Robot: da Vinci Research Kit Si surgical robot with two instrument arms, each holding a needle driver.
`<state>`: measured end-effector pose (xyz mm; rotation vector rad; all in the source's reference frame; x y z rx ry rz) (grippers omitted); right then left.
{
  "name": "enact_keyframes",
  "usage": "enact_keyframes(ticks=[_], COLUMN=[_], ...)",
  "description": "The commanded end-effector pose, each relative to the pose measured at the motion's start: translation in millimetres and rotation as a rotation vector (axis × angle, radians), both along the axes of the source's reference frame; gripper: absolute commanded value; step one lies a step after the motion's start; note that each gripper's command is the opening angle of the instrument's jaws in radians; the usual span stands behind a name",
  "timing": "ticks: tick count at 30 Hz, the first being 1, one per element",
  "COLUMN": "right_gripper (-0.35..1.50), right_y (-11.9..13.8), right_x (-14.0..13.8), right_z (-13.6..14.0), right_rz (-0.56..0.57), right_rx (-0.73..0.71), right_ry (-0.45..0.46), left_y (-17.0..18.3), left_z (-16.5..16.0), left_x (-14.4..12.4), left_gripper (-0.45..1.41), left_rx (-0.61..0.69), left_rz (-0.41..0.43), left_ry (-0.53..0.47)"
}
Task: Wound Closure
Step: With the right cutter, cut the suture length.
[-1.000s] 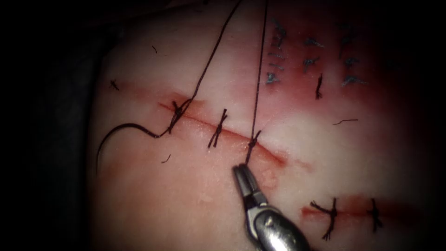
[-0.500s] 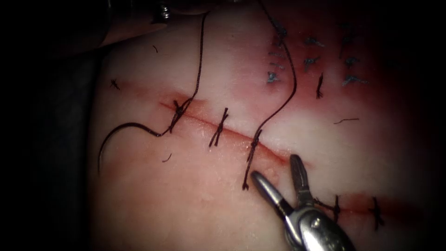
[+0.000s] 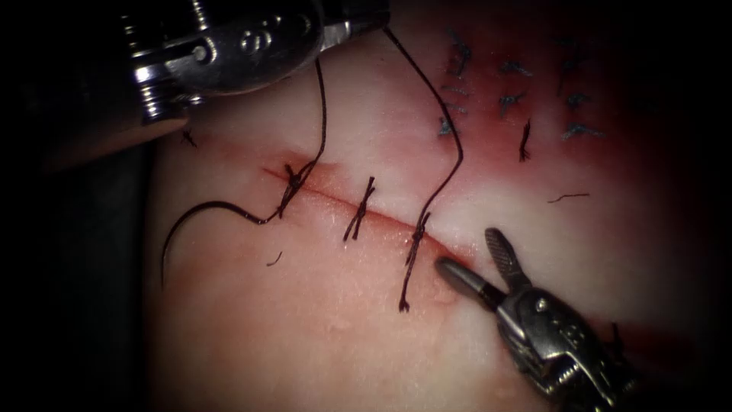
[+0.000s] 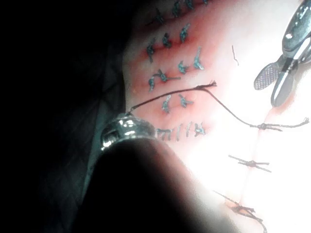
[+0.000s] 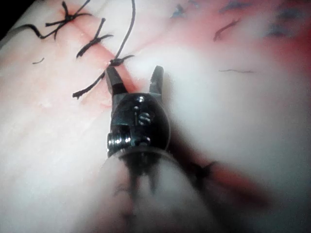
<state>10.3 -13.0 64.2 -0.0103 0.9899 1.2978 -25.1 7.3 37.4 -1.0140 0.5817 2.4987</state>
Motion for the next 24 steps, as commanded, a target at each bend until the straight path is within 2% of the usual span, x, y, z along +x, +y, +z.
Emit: enact_keyframes(ticks=[1,4,14,18,23,24], right_gripper=[0.91,1.10,1.13,0.89,0.96,1.04], right_y=[0.6,1.3,2.4,3.0,3.8,4.4], right_x=[0.8,1.4,3.7,3.8,4.6,5.1], right_z=[0.3,-0.2,0.6,1.1,1.2,1.3], right_rz=[-0.010,-0.043,-0.098,-0.113,-0.121,-0.127], right_rx=[-0.007,-0.029,-0.086,-0.074,-0.079,-0.093], right_ry=[-0.006,-0.039,-0.085,-0.102,-0.119,-0.132], left_y=[0.7,0.4,-1.3,-1.9,-1.9,-2.0], left_z=[0.0,-0.5,-3.4,-4.4,-4.5,-4.5], left_x=[-0.4,-0.2,-0.7,-0.9,-1.0,-1.0], left_gripper=[-0.35,-0.35,-0.35,-0.35,-0.35,-0.35], left_rx=[-0.008,-0.016,-0.054,-0.068,-0.070,-0.071], left_rz=[-0.004,-0.027,-0.060,-0.068,-0.067,-0.066], left_ry=[-0.002,-0.010,-0.053,-0.058,-0.060,-0.062])
